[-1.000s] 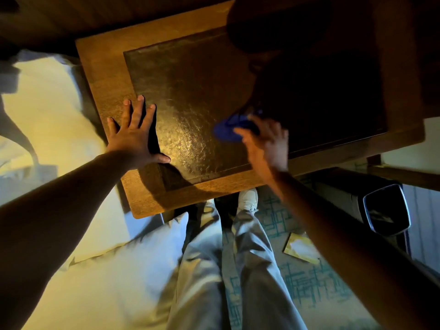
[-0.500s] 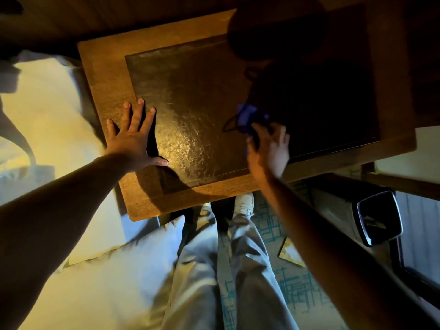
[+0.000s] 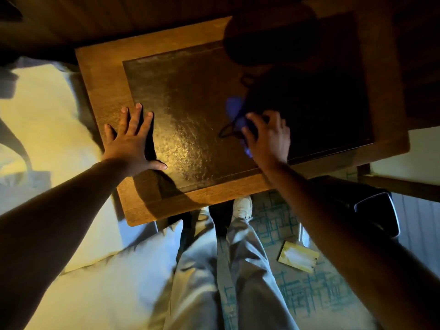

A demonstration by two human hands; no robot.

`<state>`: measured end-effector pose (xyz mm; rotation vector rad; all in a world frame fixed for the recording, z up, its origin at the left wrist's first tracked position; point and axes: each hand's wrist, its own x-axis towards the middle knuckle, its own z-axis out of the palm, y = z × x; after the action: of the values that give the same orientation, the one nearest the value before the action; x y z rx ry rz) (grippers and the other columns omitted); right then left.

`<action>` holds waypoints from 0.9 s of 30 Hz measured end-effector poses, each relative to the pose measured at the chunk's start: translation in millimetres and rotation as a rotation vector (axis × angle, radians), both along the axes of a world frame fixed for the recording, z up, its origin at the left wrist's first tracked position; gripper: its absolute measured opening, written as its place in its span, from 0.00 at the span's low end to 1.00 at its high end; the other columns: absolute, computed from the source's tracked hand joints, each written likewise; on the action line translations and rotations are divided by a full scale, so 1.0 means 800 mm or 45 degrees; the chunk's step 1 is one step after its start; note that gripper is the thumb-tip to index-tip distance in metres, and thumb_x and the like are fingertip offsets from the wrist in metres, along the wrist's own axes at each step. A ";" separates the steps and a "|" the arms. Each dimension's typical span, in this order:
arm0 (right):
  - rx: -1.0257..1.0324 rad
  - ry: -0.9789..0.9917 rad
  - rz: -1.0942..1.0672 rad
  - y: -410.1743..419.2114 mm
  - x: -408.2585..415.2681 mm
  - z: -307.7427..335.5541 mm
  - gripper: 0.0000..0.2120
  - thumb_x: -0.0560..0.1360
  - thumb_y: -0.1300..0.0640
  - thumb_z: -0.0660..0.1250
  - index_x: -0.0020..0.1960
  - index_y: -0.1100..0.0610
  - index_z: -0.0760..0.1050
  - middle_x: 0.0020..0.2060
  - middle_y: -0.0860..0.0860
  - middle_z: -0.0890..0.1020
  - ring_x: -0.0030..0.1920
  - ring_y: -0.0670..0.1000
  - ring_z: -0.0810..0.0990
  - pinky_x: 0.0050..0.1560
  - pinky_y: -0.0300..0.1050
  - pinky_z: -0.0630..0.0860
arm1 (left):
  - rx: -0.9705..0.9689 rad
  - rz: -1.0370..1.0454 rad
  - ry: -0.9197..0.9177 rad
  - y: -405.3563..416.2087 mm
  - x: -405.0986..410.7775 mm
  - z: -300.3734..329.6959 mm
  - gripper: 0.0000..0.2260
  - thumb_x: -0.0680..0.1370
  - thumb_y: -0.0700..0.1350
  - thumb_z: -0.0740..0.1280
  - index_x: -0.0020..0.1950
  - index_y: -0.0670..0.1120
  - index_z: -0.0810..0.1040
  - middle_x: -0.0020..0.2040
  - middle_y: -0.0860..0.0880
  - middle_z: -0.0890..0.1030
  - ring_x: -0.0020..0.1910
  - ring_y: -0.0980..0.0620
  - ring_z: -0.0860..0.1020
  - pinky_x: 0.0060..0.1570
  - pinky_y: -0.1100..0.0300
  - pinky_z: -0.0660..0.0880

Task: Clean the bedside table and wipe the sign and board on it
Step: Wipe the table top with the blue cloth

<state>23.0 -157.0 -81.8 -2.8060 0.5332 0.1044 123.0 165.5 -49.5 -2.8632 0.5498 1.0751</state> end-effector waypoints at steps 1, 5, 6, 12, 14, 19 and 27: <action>-0.001 0.003 -0.127 -0.015 0.021 0.002 0.20 0.77 0.44 0.64 0.67 0.45 0.75 0.64 0.56 0.75 0.58 0.61 0.76 0.54 0.56 0.75 | -0.001 -0.004 -0.002 0.000 0.000 0.000 0.65 0.59 0.72 0.75 0.81 0.55 0.36 0.80 0.52 0.31 0.79 0.45 0.32 0.74 0.30 0.43; -0.010 0.049 -0.533 -0.050 0.117 0.011 0.26 0.79 0.49 0.63 0.76 0.46 0.65 0.75 0.57 0.64 0.67 0.61 0.70 0.64 0.53 0.70 | -0.007 -0.008 -0.004 0.002 -0.001 -0.002 0.64 0.60 0.71 0.75 0.81 0.54 0.36 0.80 0.51 0.30 0.79 0.44 0.32 0.74 0.31 0.43; -0.028 0.082 -0.554 -0.046 0.135 0.012 0.26 0.79 0.50 0.62 0.76 0.46 0.63 0.77 0.56 0.61 0.69 0.61 0.68 0.66 0.53 0.68 | -0.006 -0.012 -0.006 0.002 -0.002 -0.002 0.64 0.60 0.71 0.75 0.81 0.54 0.36 0.80 0.51 0.30 0.79 0.44 0.32 0.74 0.31 0.43; -0.004 0.156 -0.163 0.057 0.182 0.015 0.30 0.76 0.55 0.60 0.77 0.45 0.61 0.79 0.55 0.57 0.76 0.62 0.60 0.71 0.55 0.65 | -0.008 -0.008 0.002 -0.001 -0.001 -0.004 0.63 0.62 0.70 0.75 0.81 0.53 0.36 0.80 0.51 0.30 0.79 0.43 0.31 0.74 0.31 0.42; -0.028 0.204 0.099 0.099 0.168 0.019 0.33 0.74 0.54 0.62 0.78 0.45 0.61 0.80 0.53 0.57 0.76 0.62 0.59 0.70 0.55 0.65 | -0.027 0.003 0.003 0.001 0.000 -0.004 0.63 0.62 0.69 0.76 0.81 0.53 0.36 0.80 0.51 0.30 0.79 0.44 0.31 0.74 0.31 0.41; 0.006 0.229 0.470 0.165 0.071 0.016 0.30 0.74 0.57 0.65 0.75 0.44 0.65 0.78 0.52 0.62 0.74 0.62 0.62 0.66 0.57 0.66 | -0.026 0.027 -0.006 0.001 -0.002 -0.006 0.64 0.61 0.69 0.76 0.81 0.55 0.35 0.80 0.52 0.30 0.78 0.45 0.31 0.74 0.32 0.40; 0.073 0.081 0.515 0.107 -0.089 0.011 0.25 0.70 0.58 0.68 0.65 0.44 0.78 0.68 0.52 0.75 0.63 0.61 0.74 0.57 0.57 0.71 | -0.007 0.006 0.004 0.000 0.000 -0.004 0.64 0.60 0.72 0.74 0.81 0.55 0.36 0.80 0.52 0.31 0.79 0.44 0.33 0.74 0.31 0.44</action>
<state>-48.2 -71.5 -73.3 -2.8201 -0.0315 0.2861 122.8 165.5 -52.5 -2.8694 0.5473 1.0808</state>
